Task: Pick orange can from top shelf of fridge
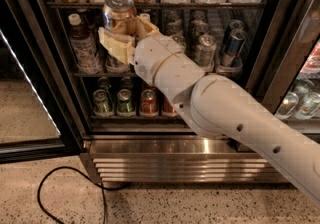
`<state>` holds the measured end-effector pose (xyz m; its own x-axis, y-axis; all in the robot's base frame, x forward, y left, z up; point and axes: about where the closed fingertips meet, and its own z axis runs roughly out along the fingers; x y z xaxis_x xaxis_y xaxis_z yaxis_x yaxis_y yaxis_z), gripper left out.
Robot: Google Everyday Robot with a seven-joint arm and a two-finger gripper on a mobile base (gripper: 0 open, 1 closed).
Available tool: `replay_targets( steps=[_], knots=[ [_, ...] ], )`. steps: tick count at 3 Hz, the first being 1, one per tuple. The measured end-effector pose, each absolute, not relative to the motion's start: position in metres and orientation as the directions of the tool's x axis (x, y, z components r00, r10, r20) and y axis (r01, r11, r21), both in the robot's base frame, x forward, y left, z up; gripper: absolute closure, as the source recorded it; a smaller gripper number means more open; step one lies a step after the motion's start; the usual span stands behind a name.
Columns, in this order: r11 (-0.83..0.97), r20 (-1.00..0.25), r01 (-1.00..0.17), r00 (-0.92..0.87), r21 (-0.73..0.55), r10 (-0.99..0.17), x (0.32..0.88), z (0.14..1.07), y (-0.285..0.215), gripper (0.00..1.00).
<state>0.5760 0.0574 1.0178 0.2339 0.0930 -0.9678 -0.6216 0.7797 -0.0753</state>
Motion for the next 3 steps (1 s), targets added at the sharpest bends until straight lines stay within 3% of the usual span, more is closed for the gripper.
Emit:
replay_targets(
  steps=[2, 3],
  knots=[
    [0.686, -0.971, -0.727, 0.186, -0.031, 0.153, 0.511, 1.073, 0.008, 1.0],
    [0.63, -0.984, -0.776, 0.135, -0.034, 0.113, 0.471, 1.068, -0.002, 1.0]
  ],
)
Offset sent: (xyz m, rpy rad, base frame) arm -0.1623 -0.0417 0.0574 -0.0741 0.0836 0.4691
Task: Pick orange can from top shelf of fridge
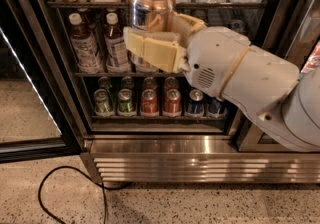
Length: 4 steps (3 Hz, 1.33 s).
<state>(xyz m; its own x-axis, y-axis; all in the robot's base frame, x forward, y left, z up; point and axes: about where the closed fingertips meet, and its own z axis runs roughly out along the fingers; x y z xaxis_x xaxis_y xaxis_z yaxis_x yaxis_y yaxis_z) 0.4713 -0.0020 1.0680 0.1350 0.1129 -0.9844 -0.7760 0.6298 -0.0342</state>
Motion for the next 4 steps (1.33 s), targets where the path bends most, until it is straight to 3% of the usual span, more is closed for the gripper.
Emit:
replay_targets(
  steps=[2, 4],
  knots=[
    [0.489, -0.999, -0.872, 0.047, -0.032, 0.018, 0.383, 1.033, 0.004, 1.0],
    [0.561, -0.996, -0.826, 0.087, -0.061, 0.021, 0.333, 1.01, -0.02, 1.0]
  ],
)
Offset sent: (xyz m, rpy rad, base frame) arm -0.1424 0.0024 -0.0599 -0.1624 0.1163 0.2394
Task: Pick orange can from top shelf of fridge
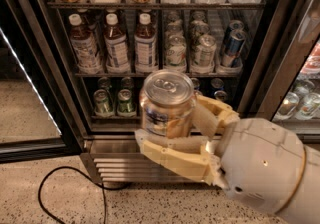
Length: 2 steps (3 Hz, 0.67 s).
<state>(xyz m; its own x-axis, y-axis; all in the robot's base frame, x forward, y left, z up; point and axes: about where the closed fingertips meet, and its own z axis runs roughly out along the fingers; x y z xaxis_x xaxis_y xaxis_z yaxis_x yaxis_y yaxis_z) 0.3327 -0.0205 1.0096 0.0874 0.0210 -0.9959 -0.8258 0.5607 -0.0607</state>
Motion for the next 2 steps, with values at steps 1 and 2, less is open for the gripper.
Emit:
replay_targets(
  steps=[1, 2],
  knots=[
    [0.664, -0.989, -0.743, 0.145, -0.084, 0.038, 0.3316, 0.9987, -0.0475, 1.0],
    [0.664, -0.989, -0.743, 0.145, -0.084, 0.038, 0.3316, 0.9987, -0.0475, 1.0]
  ],
)
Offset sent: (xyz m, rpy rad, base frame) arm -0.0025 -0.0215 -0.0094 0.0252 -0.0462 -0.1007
